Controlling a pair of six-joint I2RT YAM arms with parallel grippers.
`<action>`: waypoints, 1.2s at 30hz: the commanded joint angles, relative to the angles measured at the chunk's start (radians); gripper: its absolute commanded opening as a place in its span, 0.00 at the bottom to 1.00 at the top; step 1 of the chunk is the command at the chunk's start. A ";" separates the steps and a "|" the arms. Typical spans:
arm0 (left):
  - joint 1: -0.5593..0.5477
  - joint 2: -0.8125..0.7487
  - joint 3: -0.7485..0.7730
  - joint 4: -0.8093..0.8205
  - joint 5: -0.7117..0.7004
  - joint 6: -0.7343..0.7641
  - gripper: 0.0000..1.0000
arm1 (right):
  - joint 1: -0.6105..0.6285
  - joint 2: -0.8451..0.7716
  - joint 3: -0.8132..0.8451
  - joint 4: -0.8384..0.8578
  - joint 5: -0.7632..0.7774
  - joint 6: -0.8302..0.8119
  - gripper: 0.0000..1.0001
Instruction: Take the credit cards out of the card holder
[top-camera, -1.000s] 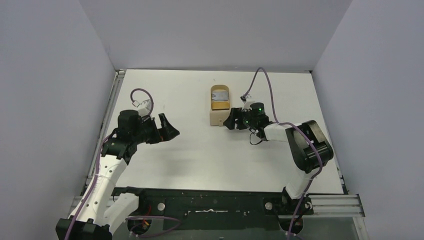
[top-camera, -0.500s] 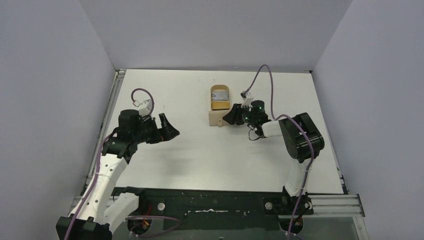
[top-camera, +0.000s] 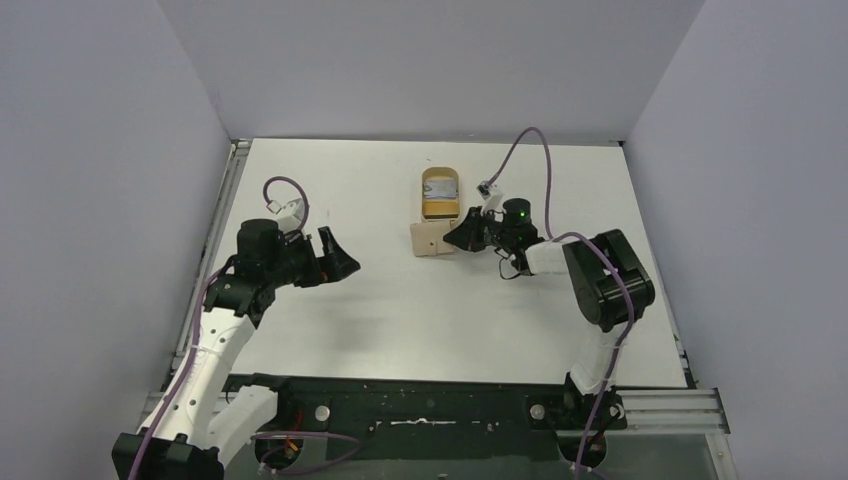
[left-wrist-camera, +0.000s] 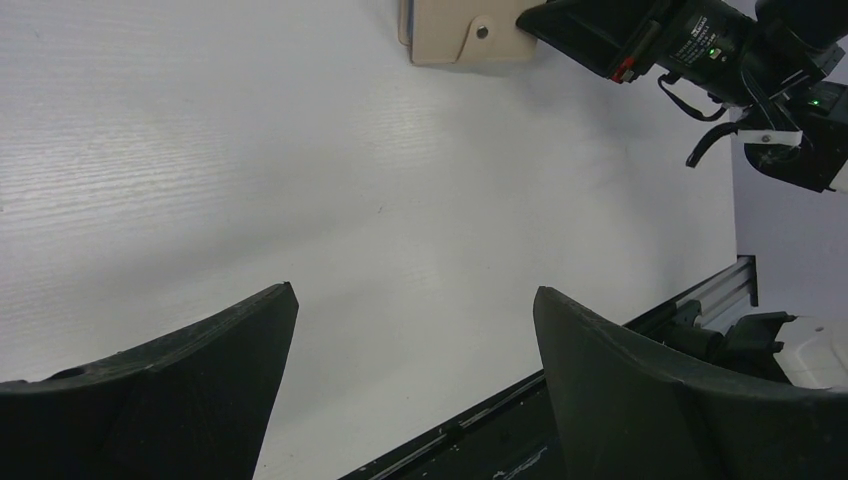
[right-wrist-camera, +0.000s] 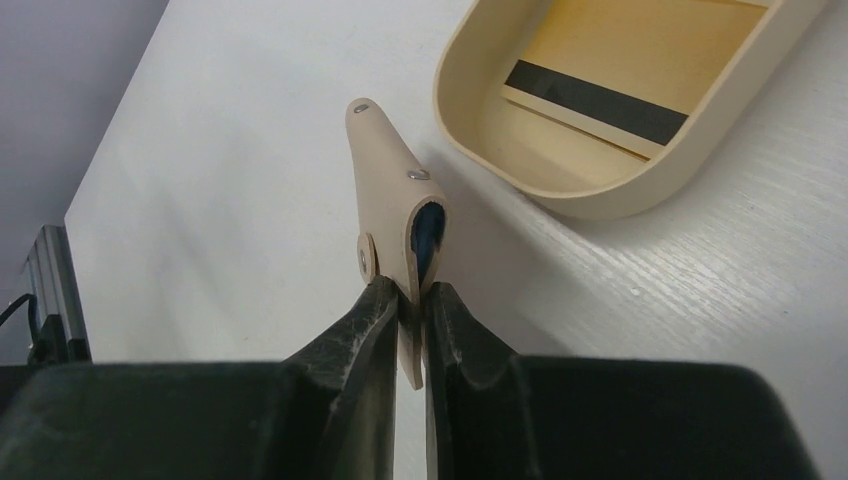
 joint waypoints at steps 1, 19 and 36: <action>-0.022 -0.002 -0.027 0.122 0.060 -0.045 0.87 | -0.004 -0.160 0.012 -0.062 -0.108 -0.064 0.00; -0.152 0.265 -0.205 0.888 0.191 -0.153 0.95 | 0.153 -0.261 0.262 -0.789 -0.412 -0.403 0.00; -0.292 0.390 -0.200 0.875 0.336 -0.051 0.63 | 0.205 -0.281 0.339 -1.008 -0.398 -0.559 0.00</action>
